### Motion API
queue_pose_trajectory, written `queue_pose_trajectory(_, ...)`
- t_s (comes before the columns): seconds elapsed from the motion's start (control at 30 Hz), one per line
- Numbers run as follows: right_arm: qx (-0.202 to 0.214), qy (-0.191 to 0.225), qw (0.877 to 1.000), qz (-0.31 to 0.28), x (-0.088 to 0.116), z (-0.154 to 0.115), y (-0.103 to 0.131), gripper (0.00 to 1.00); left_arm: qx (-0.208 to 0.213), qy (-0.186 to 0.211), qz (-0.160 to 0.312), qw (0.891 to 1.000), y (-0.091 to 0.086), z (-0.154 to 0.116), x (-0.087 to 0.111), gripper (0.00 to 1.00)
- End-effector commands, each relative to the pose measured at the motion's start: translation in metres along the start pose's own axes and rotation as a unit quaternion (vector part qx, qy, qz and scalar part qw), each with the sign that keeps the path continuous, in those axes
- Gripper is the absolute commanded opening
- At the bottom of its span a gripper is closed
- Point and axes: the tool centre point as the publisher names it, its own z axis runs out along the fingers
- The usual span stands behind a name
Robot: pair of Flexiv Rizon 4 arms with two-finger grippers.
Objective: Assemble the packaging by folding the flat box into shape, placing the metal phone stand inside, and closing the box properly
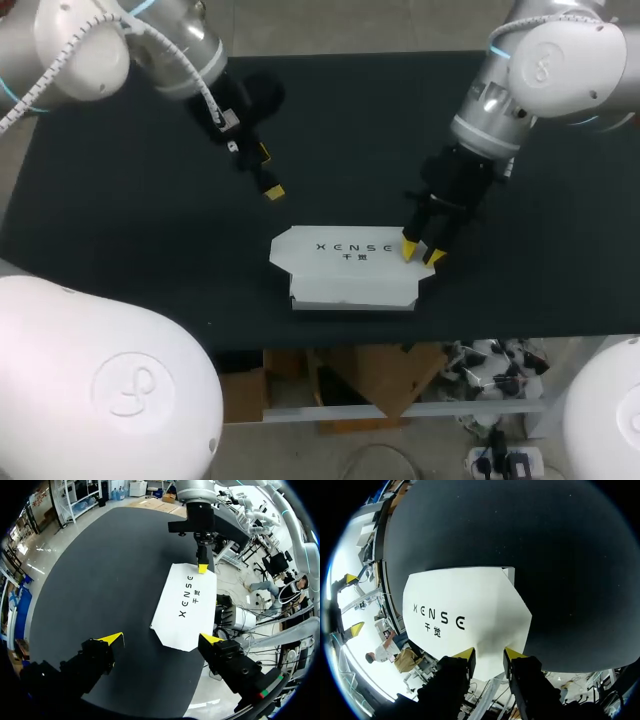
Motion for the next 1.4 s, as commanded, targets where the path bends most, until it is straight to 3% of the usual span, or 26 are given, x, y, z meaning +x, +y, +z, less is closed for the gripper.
queue_pose_trajectory(0.03, -0.002, 0.002, 1.0, 0.0, -0.001, 0.002, 0.0, 0.38, -0.09, 0.015, -0.001, 0.996, -0.004, -0.001, -0.003, 1.0)
queue_pose_trajectory(0.07, -0.002, 0.003, 1.0, 0.0, -0.001, 0.002, 0.0, 0.38, -0.09, 0.015, -0.001, 0.996, -0.004, -0.001, -0.003, 1.0)
queue_pose_trajectory(0.2, -0.004, 0.007, 1.0, 0.001, -0.003, 0.003, 0.0, 0.39, -0.033, 0.012, -0.091, 0.995, -0.006, 0.0, 0.005, 1.0)
queue_pose_trajectory(0.33, -0.006, 0.01, 1.0, -0.002, -0.003, 0.003, 0.0, 0.38, 0.015, 0.021, -0.19, 0.981, -0.004, 0.002, 0.012, 1.0)
queue_pose_trajectory(0.37, -0.007, 0.011, 1.0, -0.002, -0.003, 0.003, 0.001, 0.38, 0.027, 0.012, -0.233, 0.972, -0.004, 0.004, 0.012, 1.0)
queue_pose_trajectory(0.53, -0.009, 0.014, 1.0, -0.003, -0.003, 0.004, 0.0, 0.39, 0.057, 0.022, -0.35, 0.935, -0.003, 0.014, 0.012, 1.0)
queue_pose_trajectory(0.57, -0.009, 0.014, 1.0, -0.003, -0.003, 0.005, 0.0, 0.39, 0.058, 0.008, -0.393, 0.918, -0.003, 0.017, 0.011, 1.0)
queue_pose_trajectory(0.63, -0.011, 0.015, 1.0, -0.002, -0.004, 0.005, 0.0, 0.39, 0.069, 0.028, -0.434, 0.898, -0.002, 0.019, 0.013, 1.0)
queue_pose_trajectory(0.67, -0.012, 0.015, 1.0, -0.002, -0.004, 0.005, 0.0, 0.39, 0.062, 0.024, -0.464, 0.883, -0.001, 0.018, 0.013, 1.0)
queue_pose_trajectory(0.7, -0.012, 0.016, 1.0, -0.002, -0.004, 0.005, 0.0, 0.39, 0.028, 0.029, -0.483, 0.874, -0.002, 0.019, 0.011, 1.0)
queue_pose_trajectory(1.4, -0.046, 0.005, 0.999, -0.009, -0.003, 0.007, -0.001, 0.42, 0.028, 0.029, -0.483, 0.874, -0.002, 0.019, 0.011, 1.0)
